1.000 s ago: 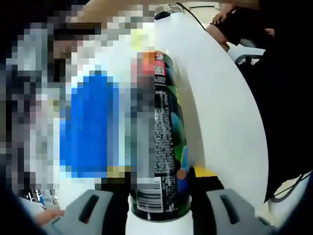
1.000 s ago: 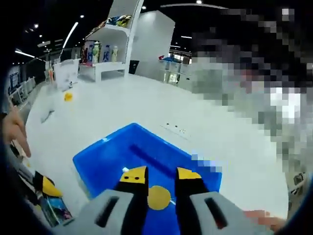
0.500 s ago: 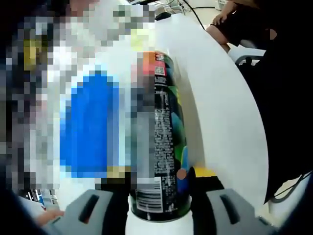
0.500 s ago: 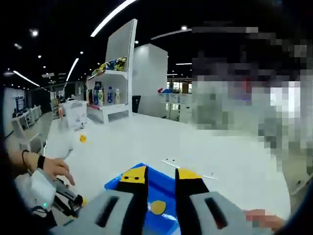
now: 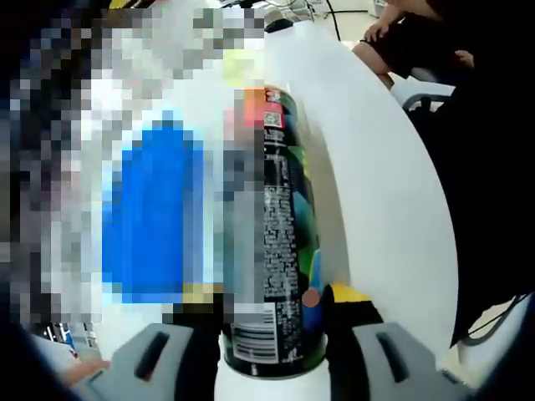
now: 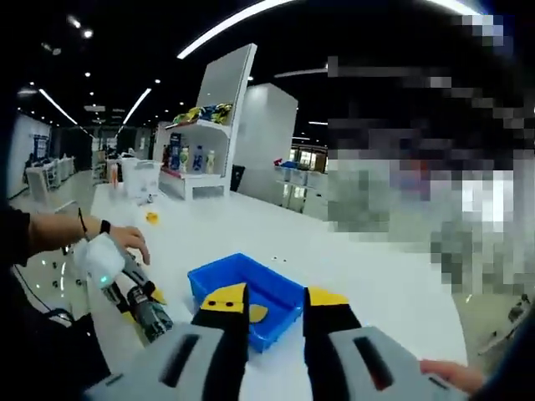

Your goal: Open the lid of the chip container on the table, take out the chips, place them into the box in front of the container, and close the lid

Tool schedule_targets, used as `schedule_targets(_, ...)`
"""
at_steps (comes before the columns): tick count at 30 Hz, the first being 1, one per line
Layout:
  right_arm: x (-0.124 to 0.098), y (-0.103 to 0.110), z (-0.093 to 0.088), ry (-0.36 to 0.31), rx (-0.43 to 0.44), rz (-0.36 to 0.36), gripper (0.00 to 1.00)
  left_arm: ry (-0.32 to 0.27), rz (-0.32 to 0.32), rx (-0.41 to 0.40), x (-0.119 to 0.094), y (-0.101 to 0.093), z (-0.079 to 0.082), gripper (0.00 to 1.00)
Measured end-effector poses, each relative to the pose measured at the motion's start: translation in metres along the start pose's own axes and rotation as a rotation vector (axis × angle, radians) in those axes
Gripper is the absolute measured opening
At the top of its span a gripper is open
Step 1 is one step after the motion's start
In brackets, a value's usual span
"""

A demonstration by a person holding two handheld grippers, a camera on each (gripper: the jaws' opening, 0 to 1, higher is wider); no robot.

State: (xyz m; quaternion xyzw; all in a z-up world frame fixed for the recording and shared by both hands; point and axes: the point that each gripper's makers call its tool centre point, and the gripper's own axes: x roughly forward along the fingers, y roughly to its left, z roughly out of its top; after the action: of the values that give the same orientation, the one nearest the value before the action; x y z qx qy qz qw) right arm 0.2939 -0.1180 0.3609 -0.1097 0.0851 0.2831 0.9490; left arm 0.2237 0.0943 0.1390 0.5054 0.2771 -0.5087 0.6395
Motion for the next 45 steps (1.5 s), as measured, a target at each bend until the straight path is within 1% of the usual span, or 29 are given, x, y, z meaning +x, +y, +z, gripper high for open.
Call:
schedule_targets(3, -0.014, 0.007, -0.022, 0.024, -0.013, 0.036, 0.26, 0.002, 0.0, 0.001, 0.0, 0.0, 0.0, 0.49)
schedule_targets(6, -0.021, 0.012, -0.048, 0.057, 0.017, 0.062, 0.27, 0.003, 0.0, 0.001, 0.0, 0.0, 0.0, 0.49)
schedule_targets(7, -0.023, 0.015, -0.062, 0.081, 0.033, 0.077, 0.27, 0.002, -0.001, 0.0, 0.0, 0.0, 0.0, 0.49)
schedule_targets(8, -0.023, 0.015, -0.069, 0.087, 0.042, 0.077, 0.27, 0.002, -0.001, 0.001, 0.0, 0.0, 0.0, 0.49)
schedule_targets(9, -0.023, 0.016, -0.081, 0.101, 0.055, 0.08, 0.27, 0.003, -0.002, 0.001, 0.0, 0.0, 0.0, 0.49)
schedule_targets(10, -0.023, 0.018, -0.089, 0.11, 0.065, 0.084, 0.27, 0.004, -0.002, 0.001, 0.0, 0.0, 0.0, 0.49)
schedule_targets(11, -0.022, 0.022, -0.101, 0.121, 0.087, 0.096, 0.27, 0.004, -0.002, 0.001, 0.0, 0.0, 0.0, 0.49)
schedule_targets(14, -0.02, 0.034, -0.127, 0.155, 0.157, 0.136, 0.27, 0.003, -0.003, 0.0, 0.0, 0.0, 0.0, 0.49)
schedule_targets(16, -0.017, 0.039, -0.142, 0.164, 0.176, 0.141, 0.27, 0.003, -0.002, -0.001, 0.001, 0.0, 0.0, 0.49)
schedule_targets(17, -0.017, 0.04, -0.144, 0.168, 0.179, 0.142, 0.27, 0.002, -0.002, -0.001, 0.001, 0.0, 0.0, 0.49)
schedule_targets(18, -0.016, 0.043, -0.151, 0.177, 0.189, 0.147, 0.27, 0.002, -0.002, -0.001, 0.001, 0.001, 0.0, 0.49)
schedule_targets(22, -0.012, 0.05, -0.167, 0.201, 0.235, 0.169, 0.27, 0.0, -0.001, 0.0, 0.001, 0.001, 0.0, 0.49)
schedule_targets(25, -0.01, 0.055, -0.18, 0.227, 0.245, 0.178, 0.27, -0.001, 0.0, 0.001, 0.001, 0.002, 0.0, 0.49)
schedule_targets(29, -0.007, 0.061, -0.197, 0.27, 0.257, 0.189, 0.21, -0.005, 0.001, -0.001, 0.001, 0.002, 0.0, 0.49)
schedule_targets(30, -0.006, 0.062, -0.199, 0.273, 0.262, 0.191, 0.2, -0.006, 0.001, -0.001, 0.001, 0.002, 0.0, 0.49)
schedule_targets(31, -0.006, 0.069, -0.198, 0.274, 0.273, 0.193, 0.19, -0.006, 0.001, -0.001, 0.001, 0.002, 0.0, 0.49)
schedule_targets(32, -0.006, 0.074, -0.198, 0.279, 0.285, 0.2, 0.15, -0.005, 0.001, -0.001, 0.001, 0.002, 0.0, 0.49)
schedule_targets(33, -0.007, 0.076, -0.2, 0.293, 0.293, 0.205, 0.1, -0.005, 0.001, 0.0, 0.001, 0.002, 0.0, 0.49)
schedule_targets(34, -0.007, 0.077, -0.201, 0.3, 0.293, 0.207, 0.06, -0.005, 0.001, 0.0, 0.001, 0.002, 0.0, 0.49)
schedule_targets(35, -0.009, 0.085, -0.2, 0.305, 0.34, 0.238, 0.05, -0.006, 0.002, -0.001, 0.001, 0.002, 0.0, 0.49)
schedule_targets(36, -0.008, 0.081, -0.2, 0.306, 0.329, 0.219, 0.04, -0.006, 0.002, 0.0, 0.001, 0.002, 0.0, 0.49)
schedule_targets(45, -0.012, 0.087, -0.199, 0.309, 0.338, 0.212, 0.03, -0.005, 0.003, -0.001, 0.001, 0.002, 0.0, 0.49)
